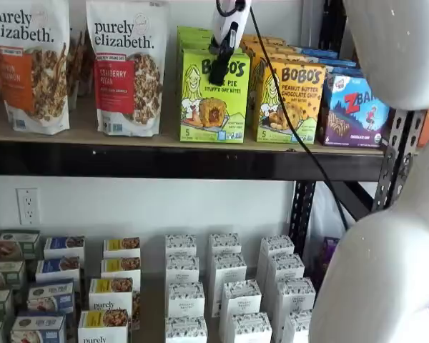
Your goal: Pick the green box on the top shelf, the fourth from the left
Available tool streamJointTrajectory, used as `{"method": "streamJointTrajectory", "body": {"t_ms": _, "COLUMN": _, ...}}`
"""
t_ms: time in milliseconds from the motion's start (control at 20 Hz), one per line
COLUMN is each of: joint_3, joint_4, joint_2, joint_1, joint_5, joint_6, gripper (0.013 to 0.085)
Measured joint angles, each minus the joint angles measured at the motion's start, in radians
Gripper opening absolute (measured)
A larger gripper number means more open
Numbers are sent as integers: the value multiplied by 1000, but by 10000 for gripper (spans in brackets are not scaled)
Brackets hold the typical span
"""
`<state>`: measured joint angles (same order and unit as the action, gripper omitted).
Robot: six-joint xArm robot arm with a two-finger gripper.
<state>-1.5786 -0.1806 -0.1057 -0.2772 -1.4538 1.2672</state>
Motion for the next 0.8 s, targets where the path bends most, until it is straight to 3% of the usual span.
{"method": "streamJointTrajectory", "body": {"t_ms": 800, "joint_3": -15, "joint_4": 12, "joint_2": 9, "joint_1": -8, "joint_5": -20, "joint_6": -7, "gripper": 610}}
